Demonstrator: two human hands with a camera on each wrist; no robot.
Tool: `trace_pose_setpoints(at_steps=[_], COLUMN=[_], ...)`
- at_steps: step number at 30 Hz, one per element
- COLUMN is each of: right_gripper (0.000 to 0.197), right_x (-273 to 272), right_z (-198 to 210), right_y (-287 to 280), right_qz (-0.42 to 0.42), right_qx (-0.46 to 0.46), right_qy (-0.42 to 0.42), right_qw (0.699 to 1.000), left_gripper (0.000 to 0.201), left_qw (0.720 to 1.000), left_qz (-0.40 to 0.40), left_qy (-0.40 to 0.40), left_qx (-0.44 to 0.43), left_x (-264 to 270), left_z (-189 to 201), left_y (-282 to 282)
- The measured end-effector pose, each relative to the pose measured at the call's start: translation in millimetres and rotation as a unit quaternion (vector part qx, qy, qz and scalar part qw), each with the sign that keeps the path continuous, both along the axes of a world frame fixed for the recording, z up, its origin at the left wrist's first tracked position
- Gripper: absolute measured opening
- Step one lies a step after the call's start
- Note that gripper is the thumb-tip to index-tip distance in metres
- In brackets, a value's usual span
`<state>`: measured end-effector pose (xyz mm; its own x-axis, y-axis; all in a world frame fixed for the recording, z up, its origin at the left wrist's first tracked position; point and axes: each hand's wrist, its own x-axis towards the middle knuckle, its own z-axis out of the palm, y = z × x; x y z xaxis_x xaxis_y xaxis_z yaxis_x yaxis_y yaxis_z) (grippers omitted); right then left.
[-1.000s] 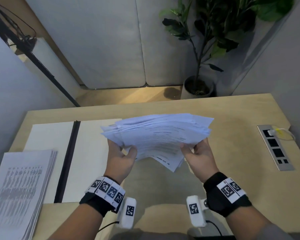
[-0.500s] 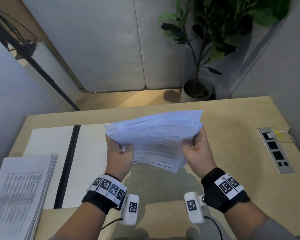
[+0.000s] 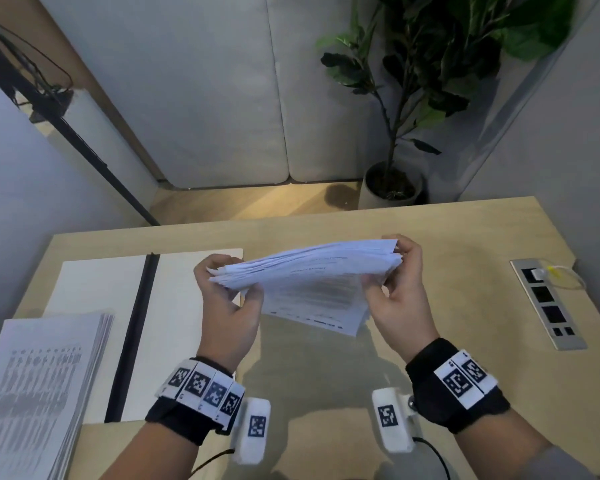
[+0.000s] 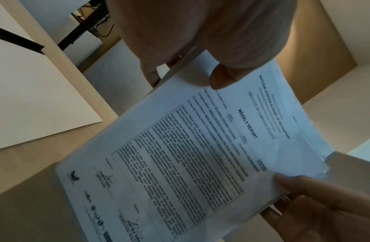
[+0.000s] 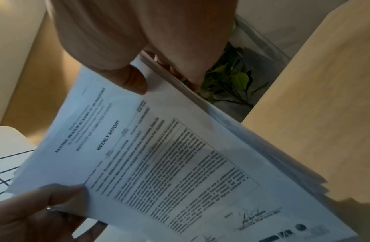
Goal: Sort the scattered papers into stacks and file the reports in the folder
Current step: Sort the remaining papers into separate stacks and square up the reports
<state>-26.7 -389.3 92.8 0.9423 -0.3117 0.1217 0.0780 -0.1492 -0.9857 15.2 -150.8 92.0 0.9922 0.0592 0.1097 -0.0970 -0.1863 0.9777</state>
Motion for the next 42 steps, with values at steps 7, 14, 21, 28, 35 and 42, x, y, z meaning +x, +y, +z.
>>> trace_pose_setpoints(at_steps=[7, 14, 21, 28, 35, 42], right_gripper=[0.100, 0.052, 0.045, 0.054, 0.051, 0.045], right_x=[6, 9, 9, 10, 7, 5], right_z=[10, 15, 17, 15, 12, 6], right_y=[7, 10, 10, 10, 6, -6], right_qz=[0.006, -0.041, -0.037, -0.007, -0.010, -0.024], right_qx=[-0.206, -0.251, -0.259, -0.236, -0.113, 0.007], right_qy=[-0.083, -0.148, -0.141, -0.149, -0.135, -0.061], right_qw=[0.975, 0.956, 0.955, 0.960, 0.984, 0.998], left_gripper=[0.059, 0.070, 0.035, 0.043, 0.066, 0.029], left_qw=[1.000, 0.956, 0.952, 0.966, 0.997, 0.987], left_qz=[0.005, 0.002, 0.004, -0.013, -0.033, -0.098], left_qy=[-0.024, -0.218, -0.220, -0.197, -0.054, 0.123], left_qx=[-0.011, 0.194, 0.215, 0.167, -0.054, 0.017], left_x=[9, 13, 17, 18, 24, 44], left_z=[11, 19, 18, 21, 4, -17], left_y=[-6, -2, 0, -6, 0, 4])
